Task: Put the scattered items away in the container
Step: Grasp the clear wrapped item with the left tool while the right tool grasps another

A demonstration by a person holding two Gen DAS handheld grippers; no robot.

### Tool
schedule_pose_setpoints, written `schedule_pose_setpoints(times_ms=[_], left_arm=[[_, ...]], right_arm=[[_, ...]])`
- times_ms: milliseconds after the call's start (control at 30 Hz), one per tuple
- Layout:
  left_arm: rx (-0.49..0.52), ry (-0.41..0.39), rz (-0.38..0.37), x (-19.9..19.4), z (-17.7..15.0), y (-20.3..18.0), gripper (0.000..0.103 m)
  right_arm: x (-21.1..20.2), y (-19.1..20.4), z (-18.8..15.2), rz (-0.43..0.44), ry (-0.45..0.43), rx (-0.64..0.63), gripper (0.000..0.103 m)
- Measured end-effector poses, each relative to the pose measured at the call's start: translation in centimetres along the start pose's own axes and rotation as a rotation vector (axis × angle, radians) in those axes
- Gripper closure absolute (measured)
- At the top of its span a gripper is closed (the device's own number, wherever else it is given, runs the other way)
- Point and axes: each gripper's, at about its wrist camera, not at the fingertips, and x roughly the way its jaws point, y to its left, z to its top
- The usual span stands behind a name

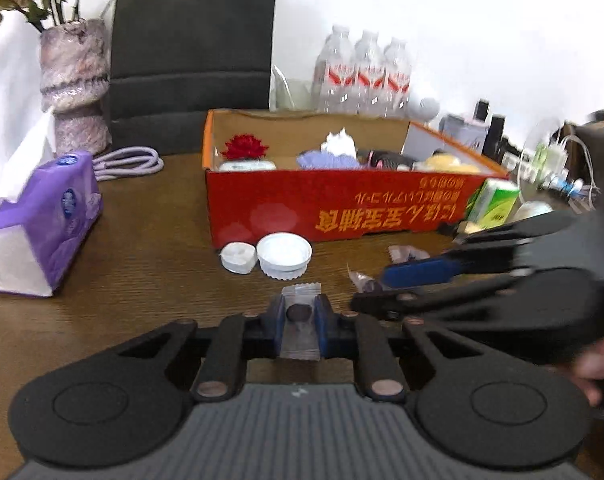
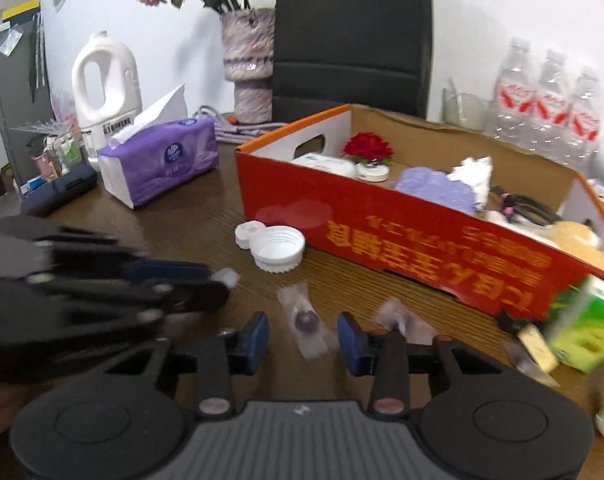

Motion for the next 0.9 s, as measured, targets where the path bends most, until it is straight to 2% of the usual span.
schedule_pose_setpoints(times_ms=[67,167,233,333,400,467,667,767,900], left_arm=[[-0.026,-0.015,0.012,-0.6,0.0,0.6,0.086],[-0.067,-0.028,0.049,-0.8,0.3,1.5,0.086],[-0.083,-0.033,0.067,-1.0,0.4,1.8,0.086],[-0.081,-0.074,0.039,-1.6,0.7,1.9,0.086],[-0.081,-0.05,0.037,-1.0,0.6,1.9,0.086],[-0.082,-0.023,0.034,-0.7,0.6,1.8,0.086],[-0.083,-0.021,0.012,-3.3,0.8,-1.4,0.086],[-0.075,-0.05,-0.008,-5.1,1.0,-3.6,0.086],[-0.088,-0.111,-0.055,-7.8,2.1,-5.6,0.086]], right_arm=[[0.8,0.1,0.2,-0.009,0.002,0.006,0.073],[1.0,0.2,0.4,-0.003,0.003,0.012,0.086],[0.8,0.5,0.3,-0.005,0.008,-0.002,0.087],[0.3,0.9,0.2,-0.031,0.021,-0.015,0.088],[-0.5,0.9,-0.1,-0.038,0.004,0.015,0.088],[-1.6,0.9,-0.6,-0.036,-0.023,0.058,0.088],[-7.9,1.3,-2.2,-0.027,-0.131,0.116,0.088],[-11.3,0.9,-3.6,-0.035,-0.182,0.161,0.088],[-14.4,1.0,-5.3,-0.077,-0.198,0.183,0.088]])
